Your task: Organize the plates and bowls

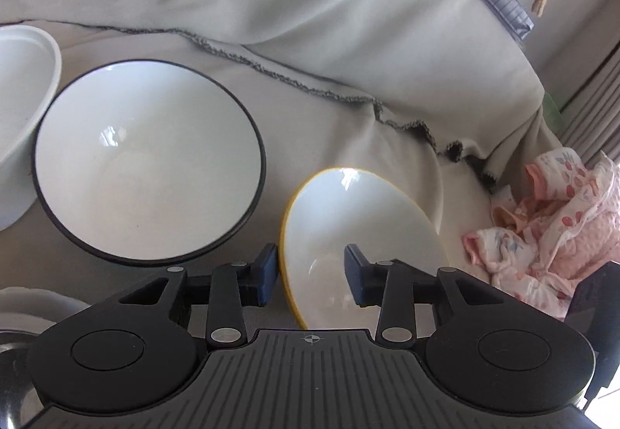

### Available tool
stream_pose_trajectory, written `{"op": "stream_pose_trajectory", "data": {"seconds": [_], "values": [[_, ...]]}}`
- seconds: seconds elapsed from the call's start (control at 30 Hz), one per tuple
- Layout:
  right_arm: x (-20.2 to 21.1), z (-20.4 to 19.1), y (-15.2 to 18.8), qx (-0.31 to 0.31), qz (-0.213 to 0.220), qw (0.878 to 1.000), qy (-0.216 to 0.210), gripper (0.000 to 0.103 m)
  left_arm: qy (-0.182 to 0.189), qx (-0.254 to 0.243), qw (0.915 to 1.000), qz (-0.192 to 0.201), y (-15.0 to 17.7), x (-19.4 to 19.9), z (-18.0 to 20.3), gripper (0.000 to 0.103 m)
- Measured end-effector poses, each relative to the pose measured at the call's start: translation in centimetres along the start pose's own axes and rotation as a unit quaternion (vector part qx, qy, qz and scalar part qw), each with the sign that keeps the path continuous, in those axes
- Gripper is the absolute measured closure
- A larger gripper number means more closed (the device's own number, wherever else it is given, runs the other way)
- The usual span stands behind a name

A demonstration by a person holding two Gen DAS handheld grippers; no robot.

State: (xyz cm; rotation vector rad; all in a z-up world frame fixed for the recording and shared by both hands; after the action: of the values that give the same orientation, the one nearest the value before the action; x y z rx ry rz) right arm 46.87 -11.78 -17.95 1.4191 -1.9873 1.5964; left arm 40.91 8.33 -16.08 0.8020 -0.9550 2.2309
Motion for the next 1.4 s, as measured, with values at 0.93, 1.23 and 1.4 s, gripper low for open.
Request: {"op": "stream_pose_trajectory", "data": {"seconds": [0.93,1.23,1.4], "values": [[8.7,-1.7,10.9,0.018,-0.03,0.999,-0.011,0.075,0.008,-0.01,0.9968,-0.08,11.8,8.3,-1.7,0.063],[8.6,-0.6,11.1,0.007,-0.021,1.0,-0.008,0.075,0.022,-0.019,0.9965,-0.079,11.8,8.1,-1.1,0.063],[8.8,-0.8,11.2,0.009,-0.019,1.0,-0.009,0.075,0.03,0.001,0.9959,-0.086,11.7,8.2,-1.8,0.066]]}}
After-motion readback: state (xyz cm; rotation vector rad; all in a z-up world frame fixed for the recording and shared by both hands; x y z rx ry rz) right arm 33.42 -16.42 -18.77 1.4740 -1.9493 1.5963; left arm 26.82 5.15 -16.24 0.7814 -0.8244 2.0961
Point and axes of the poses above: each gripper's, at about its wrist camera, not at the fingertips, and x roughly against the way its jaws point, z to its right, y to its underside, the point moved 5 cm from there along -x, roughly the way its jaws point, and after that the axes turned 10 degrees about x, right-handed, at the moved point
